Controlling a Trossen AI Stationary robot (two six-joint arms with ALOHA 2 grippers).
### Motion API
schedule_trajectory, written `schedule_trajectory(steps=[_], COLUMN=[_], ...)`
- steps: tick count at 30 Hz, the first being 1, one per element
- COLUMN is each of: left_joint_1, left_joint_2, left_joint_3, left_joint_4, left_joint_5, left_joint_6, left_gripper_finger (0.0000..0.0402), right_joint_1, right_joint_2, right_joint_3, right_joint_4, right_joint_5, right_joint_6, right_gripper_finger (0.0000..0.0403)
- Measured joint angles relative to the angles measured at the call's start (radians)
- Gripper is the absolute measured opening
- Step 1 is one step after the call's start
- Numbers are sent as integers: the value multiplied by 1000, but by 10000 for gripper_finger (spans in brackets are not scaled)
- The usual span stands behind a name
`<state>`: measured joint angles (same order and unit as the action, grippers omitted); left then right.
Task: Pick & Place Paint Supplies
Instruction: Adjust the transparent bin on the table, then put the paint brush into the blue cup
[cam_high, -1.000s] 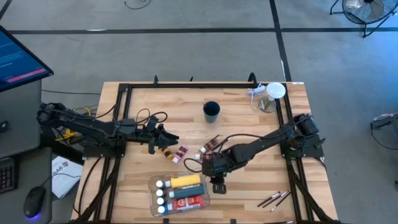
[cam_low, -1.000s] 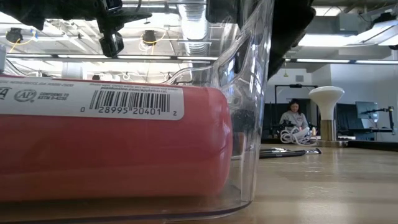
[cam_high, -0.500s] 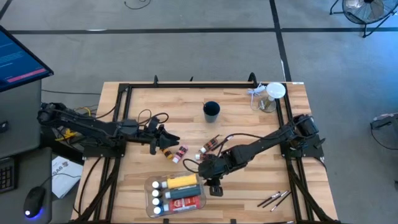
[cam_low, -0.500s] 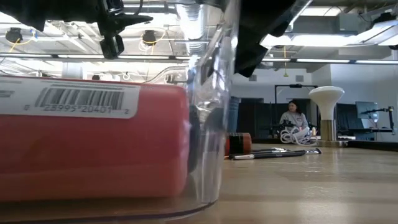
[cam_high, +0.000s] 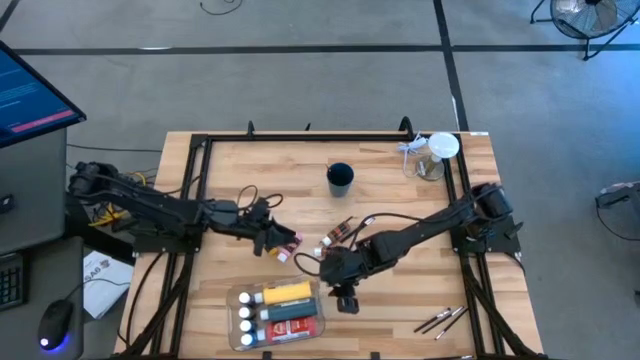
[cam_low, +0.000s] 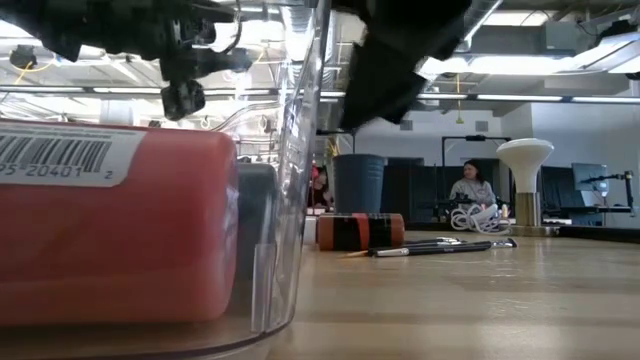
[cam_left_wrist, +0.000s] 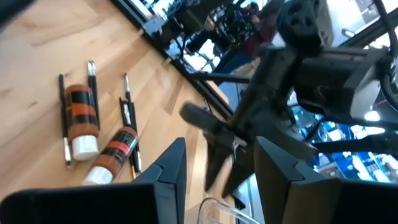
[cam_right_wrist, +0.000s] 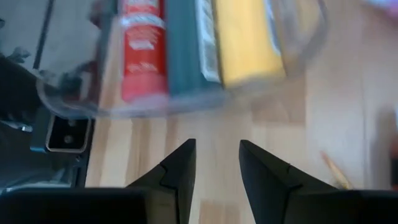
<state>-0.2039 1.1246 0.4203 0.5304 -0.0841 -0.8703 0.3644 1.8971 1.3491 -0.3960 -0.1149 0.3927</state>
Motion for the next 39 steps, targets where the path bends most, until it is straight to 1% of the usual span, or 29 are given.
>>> schedule_trajectory(steps=[3,6,9,12,14,17,20,21,23,24,26,28,30,31,32,33,36,37,38,39], left_joint_1=[-7,-2,9,15,15,15,15,17,28,32,46,54,63,65,65,65,46,38,30,25], left_joint_2=[58,133,218,287,319,332,322,320,296,282,249,212,172,148,126,109,84,83,82,82], left_joint_3=[45,133,239,308,331,335,335,335,334,334,338,337,338,337,337,337,346,362,378,402], left_joint_4=[-3,-48,-165,-223,-217,-219,-206,-163,-58,38,226,387,518,562,612,678,936,998,1027,1023], left_joint_5=[5,28,96,167,187,188,201,232,347,409,488,544,550,520,460,375,39,-58,-119,-162], left_joint_6=[27,84,141,186,210,237,243,243,255,253,207,182,177,168,155,145,138,150,168,186], left_gripper_finger=[88,73,58,50,50,56,62,62,60,56,45,27,7,5,3,2,0,0,0,0], right_joint_1=[-5,-6,1,3,7,15,15,15,15,15,10,-1,-17,-25,-33,-41,-63,-70,-74,-80], right_joint_2=[-6,-22,-48,-80,-113,-177,-258,-285,-339,-366,-425,-476,-522,-542,-560,-578,-624,-636,-648,-655], right_joint_3=[0,-2,-1,2,0,-1,0,0,-1,-1,-1,0,0,0,0,0,0,0,0,0], right_joint_4=[-71,-130,-176,-219,-289,-351,-346,-349,-323,-302,-270,-205,-145,-98,-47,0,141,177,209,245], right_joint_5=[0,-1,-3,9,59,187,238,243,245,245,251,252,252,252,254,255,255,254,253,252], right_joint_6=[66,90,103,114,124,165,184,185,194,198,200,200,199,196,193,186,162,150,134,120], right_gripper_finger=[116,116,116,116,116,109,96,92,84,80,73,69,67,66,66,66,66,66,66,66])
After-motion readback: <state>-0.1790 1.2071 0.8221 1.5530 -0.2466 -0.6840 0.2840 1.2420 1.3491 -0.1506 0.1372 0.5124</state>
